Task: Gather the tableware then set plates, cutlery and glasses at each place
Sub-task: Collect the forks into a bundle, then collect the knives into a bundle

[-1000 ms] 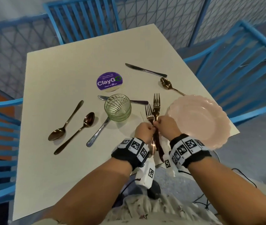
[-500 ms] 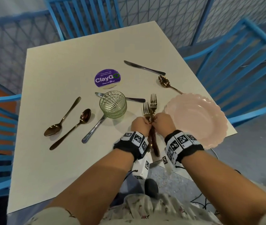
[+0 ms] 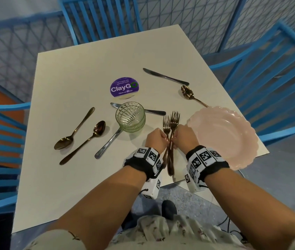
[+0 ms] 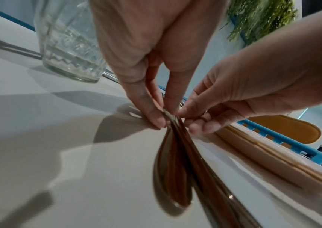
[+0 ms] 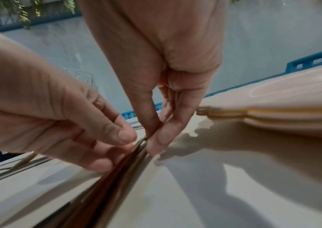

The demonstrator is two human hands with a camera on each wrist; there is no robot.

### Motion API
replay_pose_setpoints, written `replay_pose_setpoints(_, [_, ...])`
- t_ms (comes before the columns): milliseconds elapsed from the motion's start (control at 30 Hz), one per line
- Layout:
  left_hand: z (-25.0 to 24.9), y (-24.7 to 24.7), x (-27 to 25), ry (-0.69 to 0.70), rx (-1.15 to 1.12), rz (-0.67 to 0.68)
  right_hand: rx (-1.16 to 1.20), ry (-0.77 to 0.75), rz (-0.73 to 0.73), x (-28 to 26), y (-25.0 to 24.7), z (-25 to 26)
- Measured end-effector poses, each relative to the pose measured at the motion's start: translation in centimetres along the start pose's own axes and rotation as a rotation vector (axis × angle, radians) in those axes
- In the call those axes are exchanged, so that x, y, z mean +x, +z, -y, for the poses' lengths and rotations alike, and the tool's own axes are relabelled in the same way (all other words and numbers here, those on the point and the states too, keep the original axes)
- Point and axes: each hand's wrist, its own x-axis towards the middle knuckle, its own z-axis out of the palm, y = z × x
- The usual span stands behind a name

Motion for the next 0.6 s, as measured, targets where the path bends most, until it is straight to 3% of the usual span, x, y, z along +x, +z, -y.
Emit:
replay_pose_setpoints(133, [0.6, -2.1, -1.1, -0.022, -0.056, 0.105, 0.068, -0.069, -0.083, -0.3, -1.4, 0.9])
replay_pose_setpoints(267, [1.7, -7.1, -2.4, -0.071, 0.379, 0.325, 0.102, -0.157, -0.133, 0.7, -3.0, 3.7])
replay_pose_setpoints(367, [3.2, -10.9, -2.0, -0.092, 0.649, 0.213, 0.059, -0.252, -0.128, 2.4, -3.1, 6.0])
replay_pose_setpoints(500, [5.2, -14.0, -0.9, -0.112, 0.725, -0.082, -0.071, -0.3, -0.062, 5.3, -2.1, 7.9])
replay_pose_setpoints(600, [6.7, -14.3, -0.2, -0.088, 0.773, -0.118, -0.185, -0.281, -0.018, 7.0, -1.6, 8.6])
